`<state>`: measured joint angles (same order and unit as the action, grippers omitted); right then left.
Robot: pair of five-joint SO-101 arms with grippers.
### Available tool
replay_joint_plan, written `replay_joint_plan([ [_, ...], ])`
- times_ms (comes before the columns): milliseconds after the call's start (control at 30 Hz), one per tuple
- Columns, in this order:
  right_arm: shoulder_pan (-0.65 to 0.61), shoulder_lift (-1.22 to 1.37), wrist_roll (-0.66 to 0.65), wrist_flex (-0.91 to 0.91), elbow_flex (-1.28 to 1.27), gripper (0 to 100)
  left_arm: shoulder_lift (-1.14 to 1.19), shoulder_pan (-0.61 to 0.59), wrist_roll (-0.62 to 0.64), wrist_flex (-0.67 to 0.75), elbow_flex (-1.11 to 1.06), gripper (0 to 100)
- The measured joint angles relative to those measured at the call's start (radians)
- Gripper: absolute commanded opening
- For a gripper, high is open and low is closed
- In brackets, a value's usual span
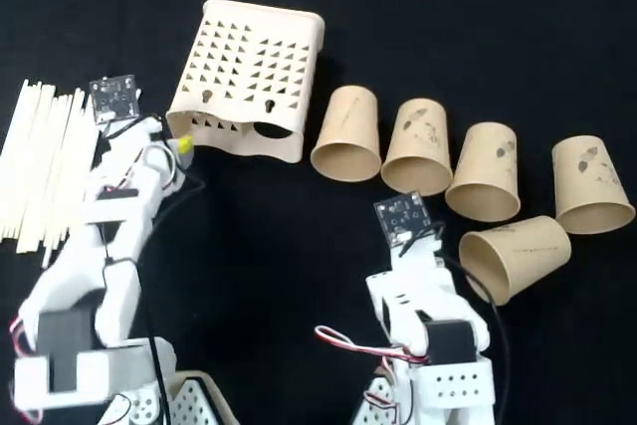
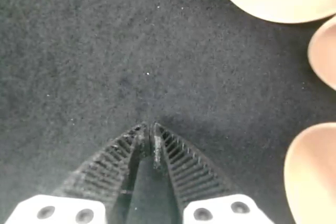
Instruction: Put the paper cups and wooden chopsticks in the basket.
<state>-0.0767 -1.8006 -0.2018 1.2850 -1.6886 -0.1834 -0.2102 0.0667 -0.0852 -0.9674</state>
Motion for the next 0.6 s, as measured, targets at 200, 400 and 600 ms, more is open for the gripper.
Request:
replay_joint_plan([
  [200, 0.0, 0.0, 0.0, 0.0, 0.0, 1.3, 0.186, 0.006, 0.003, 0.097, 0.109, 24],
  [400, 0.0, 0.0, 0.0, 0.0, 0.0, 1.3, 0.301, 0.038, 0.009, 0.137, 0.261, 16],
  [600, 0.0, 0.0, 0.0, 0.0, 0.0, 1.3, 0.443, 0.051, 0.003, 0.141, 0.379, 4],
])
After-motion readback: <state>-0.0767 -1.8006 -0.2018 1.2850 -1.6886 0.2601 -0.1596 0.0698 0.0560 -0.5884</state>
